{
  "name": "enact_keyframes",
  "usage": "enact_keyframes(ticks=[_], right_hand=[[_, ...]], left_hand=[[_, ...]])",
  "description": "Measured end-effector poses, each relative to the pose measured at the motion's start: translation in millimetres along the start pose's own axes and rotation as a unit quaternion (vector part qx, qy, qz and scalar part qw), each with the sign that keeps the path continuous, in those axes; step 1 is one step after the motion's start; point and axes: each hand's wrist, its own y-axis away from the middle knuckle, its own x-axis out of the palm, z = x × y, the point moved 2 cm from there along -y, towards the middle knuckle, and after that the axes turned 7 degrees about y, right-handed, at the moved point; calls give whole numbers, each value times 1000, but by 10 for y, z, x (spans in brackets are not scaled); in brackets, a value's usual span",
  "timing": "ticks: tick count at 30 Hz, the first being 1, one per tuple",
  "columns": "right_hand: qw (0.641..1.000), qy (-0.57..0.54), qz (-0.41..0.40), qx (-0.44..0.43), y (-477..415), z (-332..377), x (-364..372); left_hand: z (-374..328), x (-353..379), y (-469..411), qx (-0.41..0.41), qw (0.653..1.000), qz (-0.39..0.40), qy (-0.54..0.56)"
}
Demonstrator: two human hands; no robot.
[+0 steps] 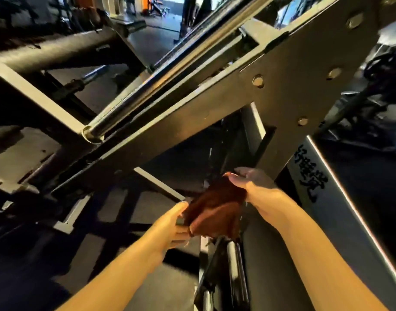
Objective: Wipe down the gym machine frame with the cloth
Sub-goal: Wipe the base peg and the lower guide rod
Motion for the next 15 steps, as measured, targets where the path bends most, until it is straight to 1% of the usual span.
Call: enact_keyframes(ticks=[1, 2, 3, 5, 6, 8, 9, 10, 11, 13, 15], right_hand=[[999, -20, -22, 14, 33, -25, -6], [998, -39, -42, 18, 72, -63, -14], [996, -62, -61, 22, 129, -93, -18], [987, -128, -91, 19, 242, -135, -9], [981, -160, -104, 20, 290, -139, -1], [971, -203, -123, 24, 376, -126, 2], [969, -214, -126, 18, 423, -110, 4], [967, -220, -126, 9, 459, -105, -1], [965, -227, -129, 1, 496, -102, -9], [963, -232, -135, -11, 577, -98, -17], [962, -233, -143, -22, 636, -125, -29]], left_hand=[[40, -78, -134, 20, 1000, 7, 8], [77, -194, -262, 38, 999, -6, -12], [98, -190, -332, 35, 999, 2, -2], [-51, -12, -162, 10, 1000, 21, -2], [-129, 8, -68, -19, 999, 38, -4], [-239, -83, 23, -31, 998, 51, -15], [-230, 13, -30, -36, 997, 70, -15], [-263, 35, 16, -59, 993, 101, -22], [-267, 59, 21, -76, 991, 101, -42], [-205, 125, 3, -110, 984, 135, -34], [-183, 171, 25, -104, 983, 152, -24]])
